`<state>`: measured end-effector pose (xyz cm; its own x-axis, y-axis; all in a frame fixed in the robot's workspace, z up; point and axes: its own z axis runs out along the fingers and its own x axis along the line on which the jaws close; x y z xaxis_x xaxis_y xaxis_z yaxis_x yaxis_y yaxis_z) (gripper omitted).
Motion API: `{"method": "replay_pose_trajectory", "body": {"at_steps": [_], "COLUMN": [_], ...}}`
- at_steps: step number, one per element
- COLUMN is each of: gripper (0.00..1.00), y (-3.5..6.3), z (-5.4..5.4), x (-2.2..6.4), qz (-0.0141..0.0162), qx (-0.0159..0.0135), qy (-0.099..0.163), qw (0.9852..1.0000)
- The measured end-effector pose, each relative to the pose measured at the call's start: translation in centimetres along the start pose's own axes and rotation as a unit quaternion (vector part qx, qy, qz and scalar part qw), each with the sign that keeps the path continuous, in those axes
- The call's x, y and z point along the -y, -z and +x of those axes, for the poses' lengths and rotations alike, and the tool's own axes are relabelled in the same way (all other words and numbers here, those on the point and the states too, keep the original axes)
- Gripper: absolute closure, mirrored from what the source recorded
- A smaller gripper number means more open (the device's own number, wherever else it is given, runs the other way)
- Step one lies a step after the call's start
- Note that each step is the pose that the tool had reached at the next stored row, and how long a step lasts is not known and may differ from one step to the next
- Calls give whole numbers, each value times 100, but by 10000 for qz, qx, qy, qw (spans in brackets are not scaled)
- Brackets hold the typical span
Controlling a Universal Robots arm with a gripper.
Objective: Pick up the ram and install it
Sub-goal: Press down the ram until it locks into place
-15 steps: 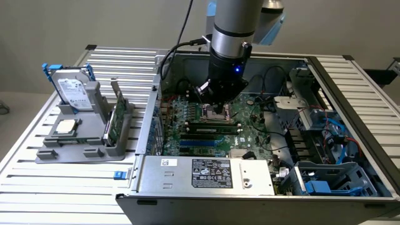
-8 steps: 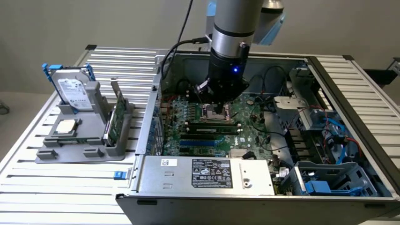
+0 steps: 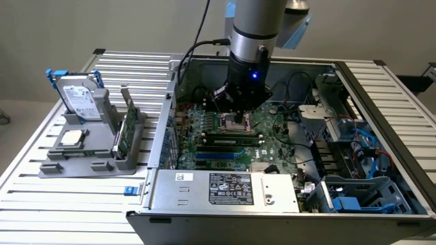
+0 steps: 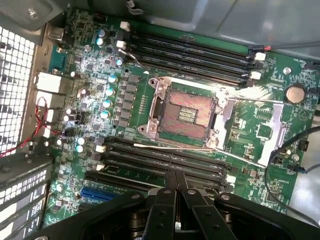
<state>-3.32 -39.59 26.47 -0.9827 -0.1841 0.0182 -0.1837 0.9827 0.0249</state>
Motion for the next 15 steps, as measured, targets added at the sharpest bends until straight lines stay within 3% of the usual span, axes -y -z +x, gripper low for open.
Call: {"method": "replay_pose_trajectory", "body": {"at_steps": [7,15], "gripper": [89,89], "y": [18,19], "z": [0,-2], "x": [1,2], "qz": [-9,-9], "qx": [12,9], "qy": [-477,-479], "qw": [9989,9988]}}
